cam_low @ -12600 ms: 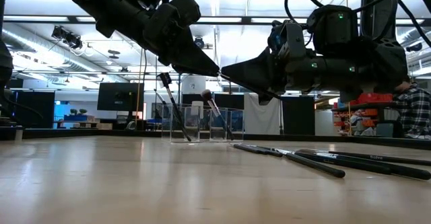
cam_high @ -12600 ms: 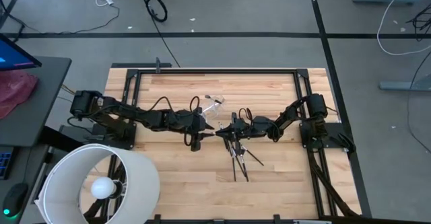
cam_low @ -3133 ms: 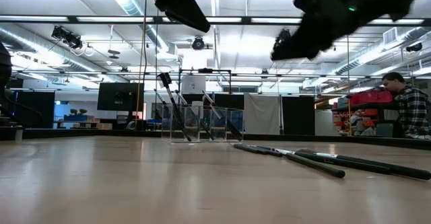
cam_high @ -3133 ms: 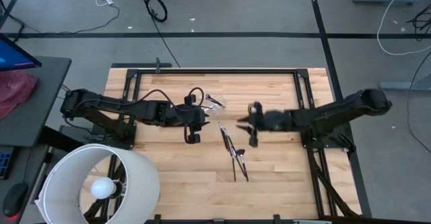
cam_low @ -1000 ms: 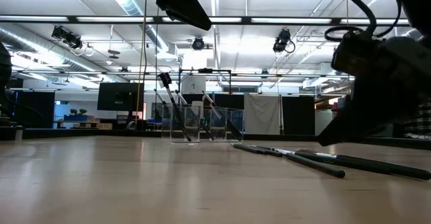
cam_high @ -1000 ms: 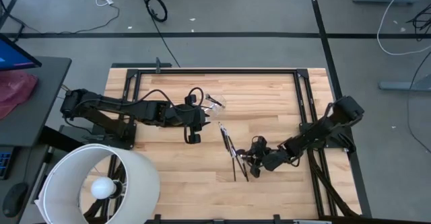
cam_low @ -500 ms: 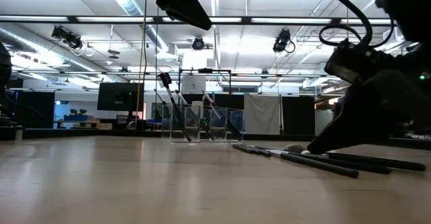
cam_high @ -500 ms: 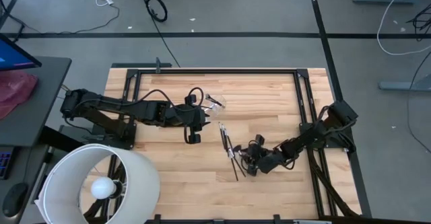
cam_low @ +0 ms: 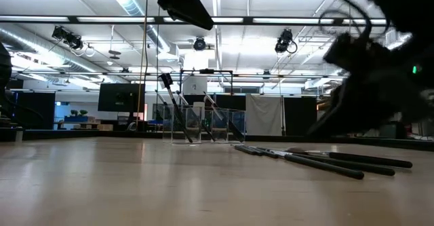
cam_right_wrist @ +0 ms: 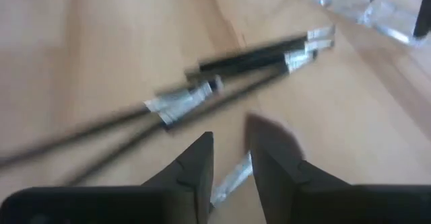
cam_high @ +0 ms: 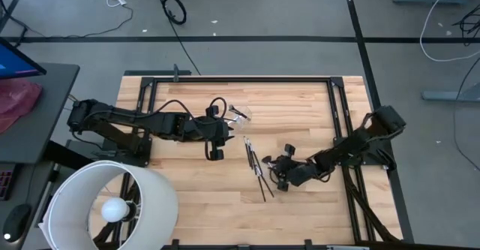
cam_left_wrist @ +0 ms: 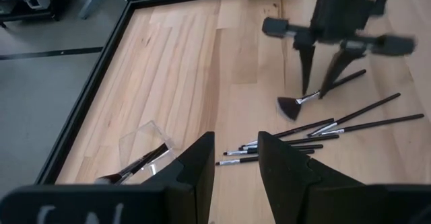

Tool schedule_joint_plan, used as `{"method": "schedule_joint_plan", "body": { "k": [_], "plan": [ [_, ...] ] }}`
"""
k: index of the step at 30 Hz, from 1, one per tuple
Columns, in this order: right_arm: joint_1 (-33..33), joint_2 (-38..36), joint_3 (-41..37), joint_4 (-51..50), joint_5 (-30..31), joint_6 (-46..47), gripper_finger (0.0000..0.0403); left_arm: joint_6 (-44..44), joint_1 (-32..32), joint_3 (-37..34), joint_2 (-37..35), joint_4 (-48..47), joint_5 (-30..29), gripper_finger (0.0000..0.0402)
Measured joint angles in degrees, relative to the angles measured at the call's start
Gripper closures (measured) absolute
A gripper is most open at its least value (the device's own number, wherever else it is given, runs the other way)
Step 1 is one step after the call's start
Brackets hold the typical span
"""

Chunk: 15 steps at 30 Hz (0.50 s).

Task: Put items in baskets/containers
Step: Put the black highlighter brush into the transparent organizer

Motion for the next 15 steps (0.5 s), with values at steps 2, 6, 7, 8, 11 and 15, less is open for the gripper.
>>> {"method": "schedule_joint_plan", "body": {
  "k": [2, 6, 7, 8, 11, 15],
  "plan": [
    [0.7, -3.0, 0.1, -2.8, 0.6, 2.5, 0.0299, 0.0, 0.0, 0.0, 0.0, 0.0, 0.0, 0.0284],
    [2.6, -7.7, 0.1, -4.9, 1.3, 5.5, 0.0299, 0.0, 0.0, 0.0, 0.0, 0.1, 0.0, 0.0284],
    [3.0, -8.5, 0.1, -5.3, 1.5, 7.9, 0.0299, 0.0, 0.0, 0.0, 0.0, 0.2, 0.0, 0.0284],
    [3.5, -8.8, 0.1, -6.6, 1.5, 10.8, 0.0299, 0.0, 0.0, 0.0, 0.0, 0.2, 0.0, 0.0284],
    [5.6, -8.5, 0.1, -11.0, 1.7, 19.1, 0.0299, 0.0, 0.0, 0.0, 0.0, 0.3, 0.0, 0.0284],
    [7.7, -6.6, 0.1, -14.4, 1.9, 26.1, 0.0299, 0.0, 0.0, 0.0, 0.0, 1.0, 0.0, 0.0284]
  ]
}}
